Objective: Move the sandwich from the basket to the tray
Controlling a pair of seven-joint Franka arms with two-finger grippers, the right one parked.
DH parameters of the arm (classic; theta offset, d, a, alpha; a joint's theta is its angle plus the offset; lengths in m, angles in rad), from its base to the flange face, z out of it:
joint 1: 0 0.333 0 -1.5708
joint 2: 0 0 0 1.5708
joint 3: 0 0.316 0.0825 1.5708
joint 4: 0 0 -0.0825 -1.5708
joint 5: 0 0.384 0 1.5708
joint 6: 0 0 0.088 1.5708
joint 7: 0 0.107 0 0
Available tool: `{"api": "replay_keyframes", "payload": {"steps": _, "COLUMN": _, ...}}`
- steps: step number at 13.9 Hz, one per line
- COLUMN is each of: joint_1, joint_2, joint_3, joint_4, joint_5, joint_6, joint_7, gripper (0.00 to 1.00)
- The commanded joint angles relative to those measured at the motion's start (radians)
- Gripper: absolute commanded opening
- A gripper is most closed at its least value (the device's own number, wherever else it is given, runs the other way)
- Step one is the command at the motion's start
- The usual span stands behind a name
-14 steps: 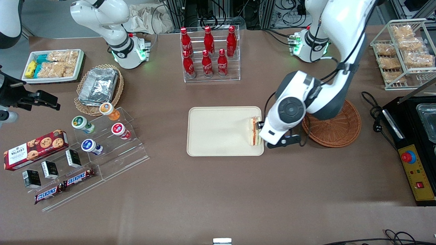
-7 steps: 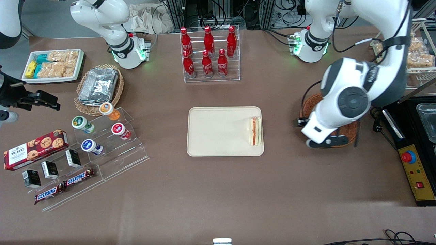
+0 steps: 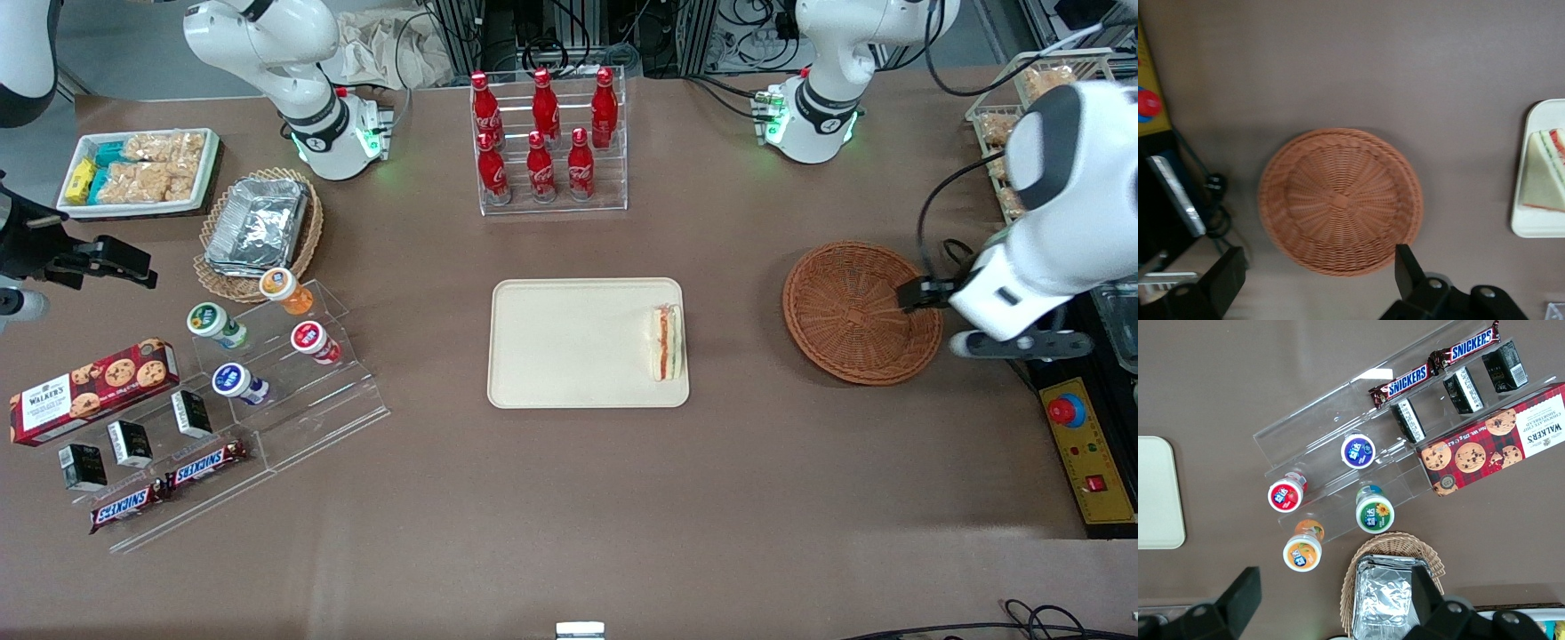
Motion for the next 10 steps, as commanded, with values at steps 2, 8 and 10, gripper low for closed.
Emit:
{"api": "replay_keyframes", "payload": {"steps": 2, "joint_1": 0.063, "joint_2": -0.060, "joint_3": -0.008, "joint_4": 0.009, "joint_5": -0.009, "joint_6": -0.033, "joint_7": 0.049, "gripper": 1.00}}
{"api": "replay_keyframes", "payload": {"steps": 8, "joint_1": 0.086, "joint_2": -0.059, "joint_3": -0.005, "joint_4": 0.084, "joint_5": -0.034, "joint_6": -0.088, "joint_7": 0.066, "gripper": 1.00}}
{"api": "replay_keyframes", "payload": {"steps": 10, "joint_1": 0.088, "joint_2": -0.059, "joint_3": -0.005, "joint_4": 0.084, "joint_5": -0.041, "joint_6": -0.088, "joint_7": 0.064, "gripper": 1.00}}
